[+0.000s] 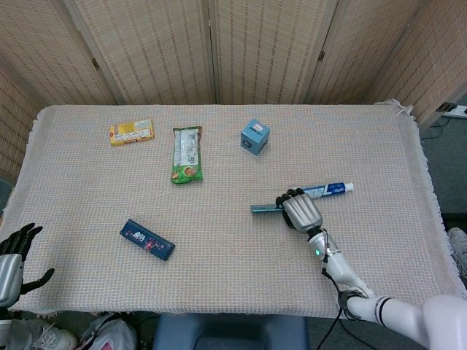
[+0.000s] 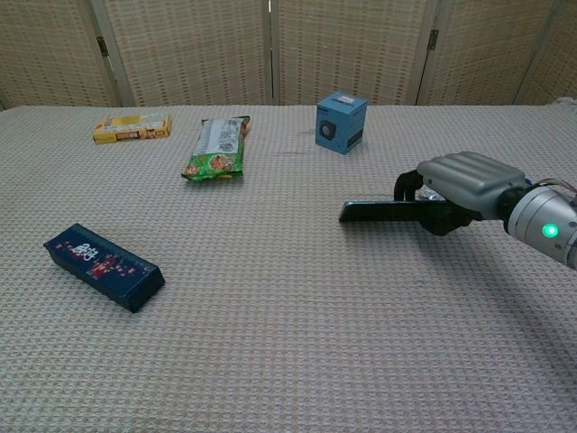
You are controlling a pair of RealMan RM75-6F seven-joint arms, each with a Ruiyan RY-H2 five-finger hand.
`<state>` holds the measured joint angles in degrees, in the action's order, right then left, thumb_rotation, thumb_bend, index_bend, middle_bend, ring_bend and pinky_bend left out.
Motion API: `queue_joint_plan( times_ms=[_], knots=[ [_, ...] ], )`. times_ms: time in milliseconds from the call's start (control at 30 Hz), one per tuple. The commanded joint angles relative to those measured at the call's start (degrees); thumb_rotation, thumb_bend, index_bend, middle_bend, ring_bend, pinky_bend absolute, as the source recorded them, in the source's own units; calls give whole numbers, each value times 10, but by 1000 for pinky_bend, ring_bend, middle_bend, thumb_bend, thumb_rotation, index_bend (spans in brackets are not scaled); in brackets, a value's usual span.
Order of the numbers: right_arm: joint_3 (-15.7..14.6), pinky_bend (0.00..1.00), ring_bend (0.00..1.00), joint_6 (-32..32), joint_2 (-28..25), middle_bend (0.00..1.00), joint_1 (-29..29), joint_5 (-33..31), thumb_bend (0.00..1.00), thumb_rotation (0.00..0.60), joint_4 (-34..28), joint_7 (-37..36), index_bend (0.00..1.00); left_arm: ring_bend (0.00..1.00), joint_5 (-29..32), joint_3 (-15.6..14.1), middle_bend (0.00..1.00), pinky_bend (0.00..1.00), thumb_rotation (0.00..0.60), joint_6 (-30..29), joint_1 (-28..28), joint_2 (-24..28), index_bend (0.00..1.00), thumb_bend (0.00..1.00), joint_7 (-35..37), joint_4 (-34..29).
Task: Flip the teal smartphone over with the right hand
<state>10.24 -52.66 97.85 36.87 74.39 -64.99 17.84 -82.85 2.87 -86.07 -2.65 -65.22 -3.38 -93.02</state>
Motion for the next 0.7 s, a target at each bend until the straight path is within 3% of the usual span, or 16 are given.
queue_joint_plan(
  times_ms=[33, 200, 500, 633, 700],
  knots=[
    [11, 309, 289, 25, -4, 433, 11, -23, 572, 600, -12, -7, 422, 152, 0, 0, 124, 229, 600, 0, 0, 1, 171, 212, 0, -1],
    [9, 388, 365, 45, -33, 483, 10, -40, 620, 600, -58, -26, 487, 152, 2, 0, 125, 229, 600, -1, 1, 3, 171, 212, 1, -1],
    [1, 426, 389, 89, -109, 491, 6, -94, 621, 600, -168, -46, 497, 152, -3, -1, 124, 229, 600, 2, -1, 2, 171, 212, -3, -4],
    [4, 426, 388, 87, -111, 450, 19, -107, 545, 600, -171, -31, 489, 152, -5, -1, 124, 229, 600, 0, -1, 3, 171, 212, -3, -7],
    [2, 402, 338, 76, -103, 363, 25, -101, 457, 600, -164, -19, 381, 152, -6, -1, 124, 229, 600, -1, -1, 4, 171, 212, -3, -8]
  ],
)
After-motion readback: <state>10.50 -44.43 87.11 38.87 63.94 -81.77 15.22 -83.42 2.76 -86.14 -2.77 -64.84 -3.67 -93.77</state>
